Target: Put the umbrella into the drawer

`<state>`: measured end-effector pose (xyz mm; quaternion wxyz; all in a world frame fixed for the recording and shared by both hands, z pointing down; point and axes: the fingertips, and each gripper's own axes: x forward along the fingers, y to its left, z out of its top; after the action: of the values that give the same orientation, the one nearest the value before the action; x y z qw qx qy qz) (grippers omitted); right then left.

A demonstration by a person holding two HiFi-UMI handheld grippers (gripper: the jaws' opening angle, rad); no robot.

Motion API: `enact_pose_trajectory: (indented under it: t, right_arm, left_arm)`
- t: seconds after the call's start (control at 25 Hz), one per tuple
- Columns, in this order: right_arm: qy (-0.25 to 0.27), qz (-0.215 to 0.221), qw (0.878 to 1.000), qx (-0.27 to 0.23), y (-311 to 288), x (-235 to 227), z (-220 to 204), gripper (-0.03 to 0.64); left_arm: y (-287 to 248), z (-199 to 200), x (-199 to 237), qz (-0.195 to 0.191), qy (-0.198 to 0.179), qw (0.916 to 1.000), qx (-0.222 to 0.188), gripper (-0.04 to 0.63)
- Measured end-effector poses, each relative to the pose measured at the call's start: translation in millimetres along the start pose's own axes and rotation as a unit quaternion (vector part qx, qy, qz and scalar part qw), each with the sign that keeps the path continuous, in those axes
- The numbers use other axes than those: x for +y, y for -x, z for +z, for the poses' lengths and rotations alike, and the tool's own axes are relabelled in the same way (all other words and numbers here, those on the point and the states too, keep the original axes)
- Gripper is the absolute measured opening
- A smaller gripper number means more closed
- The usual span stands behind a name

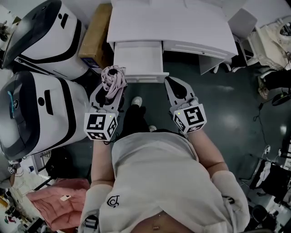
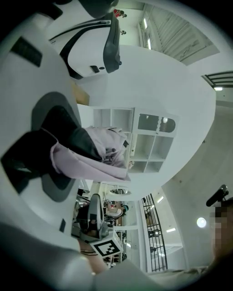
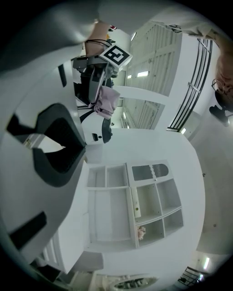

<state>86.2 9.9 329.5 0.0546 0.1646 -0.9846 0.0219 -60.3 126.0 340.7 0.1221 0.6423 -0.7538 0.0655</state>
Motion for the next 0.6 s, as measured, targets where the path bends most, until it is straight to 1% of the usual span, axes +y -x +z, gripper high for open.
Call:
enact_pose_trajectory:
  t: [0.2, 0.32, 0.44, 0.6]
  right_arm:
    - [0.009, -0.036, 0.999, 0.006, -49, -41, -6, 0.006]
    - [0.014, -0.058, 0.998, -0.003, -79, -64, 2, 0.006]
    - [0.012, -0.076, 0.997, -0.008, -107, -81, 6, 0.006]
    - [-0.001, -0.099, 0.995, 0.000, -146, -102, -6, 0.006]
  left_arm:
    - [-74, 6, 30, -0.041, -0.008, 0.9990, 0.016, 0.219]
    - [-119, 8, 45, -0.069, -0.028, 0.9965, 0.037, 0.219]
    - [-161, 4, 58, -0.103, -0.049, 0.9913, 0.067, 0.219]
    - [-214, -15, 71, -0.150, -0.071, 0.9807, 0.103, 0.219]
